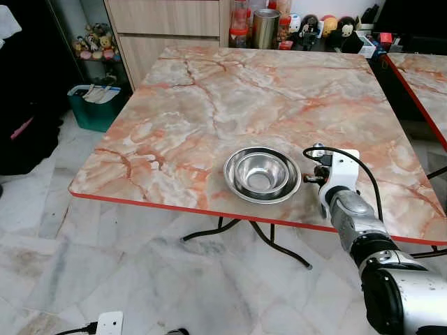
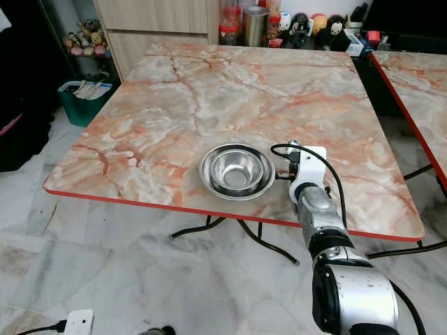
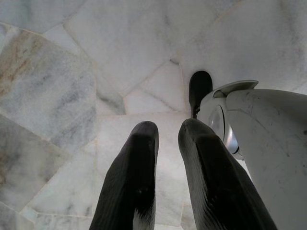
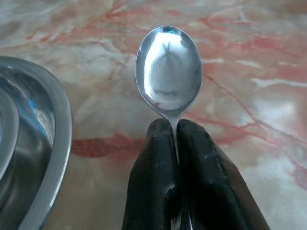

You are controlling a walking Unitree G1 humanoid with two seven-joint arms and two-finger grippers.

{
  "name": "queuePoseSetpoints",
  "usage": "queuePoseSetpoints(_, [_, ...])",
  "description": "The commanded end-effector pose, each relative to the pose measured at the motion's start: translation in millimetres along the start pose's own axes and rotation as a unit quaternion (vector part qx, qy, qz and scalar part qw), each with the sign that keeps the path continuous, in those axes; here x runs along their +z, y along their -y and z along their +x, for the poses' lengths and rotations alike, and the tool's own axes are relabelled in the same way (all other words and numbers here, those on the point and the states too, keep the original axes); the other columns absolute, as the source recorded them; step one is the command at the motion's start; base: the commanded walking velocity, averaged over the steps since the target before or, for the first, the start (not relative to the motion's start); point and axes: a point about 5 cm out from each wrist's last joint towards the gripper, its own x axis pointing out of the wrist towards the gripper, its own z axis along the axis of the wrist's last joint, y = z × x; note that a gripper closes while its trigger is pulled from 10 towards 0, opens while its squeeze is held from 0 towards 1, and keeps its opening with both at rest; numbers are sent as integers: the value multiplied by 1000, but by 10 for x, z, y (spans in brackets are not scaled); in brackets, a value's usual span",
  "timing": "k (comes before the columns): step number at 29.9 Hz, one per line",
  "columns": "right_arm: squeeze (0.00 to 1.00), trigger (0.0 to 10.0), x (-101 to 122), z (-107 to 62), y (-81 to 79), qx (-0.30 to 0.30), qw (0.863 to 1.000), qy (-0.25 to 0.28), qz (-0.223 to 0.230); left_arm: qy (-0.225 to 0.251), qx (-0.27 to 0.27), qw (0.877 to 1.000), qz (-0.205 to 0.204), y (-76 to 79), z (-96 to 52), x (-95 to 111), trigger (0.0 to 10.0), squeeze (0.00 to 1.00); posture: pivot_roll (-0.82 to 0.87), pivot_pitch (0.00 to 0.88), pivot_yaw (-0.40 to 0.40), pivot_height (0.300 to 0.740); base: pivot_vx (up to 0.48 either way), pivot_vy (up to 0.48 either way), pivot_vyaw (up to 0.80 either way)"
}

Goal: Setting the table

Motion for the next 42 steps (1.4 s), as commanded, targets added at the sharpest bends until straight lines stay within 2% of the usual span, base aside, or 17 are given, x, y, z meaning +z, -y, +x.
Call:
queuePoseSetpoints(1, [0, 10000, 18, 6, -18, 3, 1000, 2, -1, -15, 5, 1000, 13, -31, -8, -49, 10000, 0, 35, 130, 5, 736, 0, 0, 0])
queuePoseSetpoints(13, [0, 10000, -38, -2, -3, 3, 1000, -7, -4, -17, 6, 1000, 16, -31, -10, -60, 10000, 0, 37, 137, 2, 736, 0, 0, 0])
queuePoseSetpoints(14, [94, 10000, -40, -3, -4, 3, 1000, -7, -5, -17, 6, 1000, 16, -31, -10, -61, 10000, 0, 38, 139, 1, 736, 0, 0, 0])
queuePoseSetpoints(15, [94, 10000, -40, -3, -4, 3, 1000, -7, -5, -17, 6, 1000, 16, -31, -10, -61, 10000, 0, 38, 139, 1, 736, 0, 0, 0])
queuePoseSetpoints(16, [647, 10000, -41, -3, -6, 5, 1000, -7, -5, -18, 7, 1000, 16, -32, -10, -61, 10000, 0, 39, 140, 0, 736, 0, 0, 0])
queuePoseSetpoints(17, [647, 10000, -42, -3, -8, 5, 1000, -7, -6, -18, 7, 1000, 17, -32, -10, -61, 10000, 0, 39, 140, 0, 736, 0, 0, 0])
queuePoseSetpoints(18, [875, 10000, -43, -3, -9, 6, 1000, -8, -7, -18, 7, 1000, 17, -32, -10, -61, 10000, 0, 39, 140, -1, 736, 0, 0, 0])
queuePoseSetpoints(20, [863, 10000, -48, -4, -11, 6, 1000, -8, -9, -18, 8, 1000, 16, -33, -10, -62, 10000, 0, 39, 140, -1, 736, 0, 0, 0])
queuePoseSetpoints(21, [518, 10000, -51, -4, -9, 5, 1000, -9, -10, -18, 8, 1000, 16, -33, -10, -62, 10000, 0, 39, 140, -1, 736, 0, 0, 0])
queuePoseSetpoints(22, [0, 10000, -56, -5, -5, 4, 1000, -10, -13, -18, 8, 1000, 16, -32, -10, -63, 10000, 0, 40, 140, -2, 736, 0, 0, 0])
queuePoseSetpoints(42, [0, 10000, -56, -6, -3, 1, 1000, -8, -14, -18, 8, 1000, 17, -35, -10, -58, 10000, 0, 42, 139, 0, 736, 0, 0, 0])
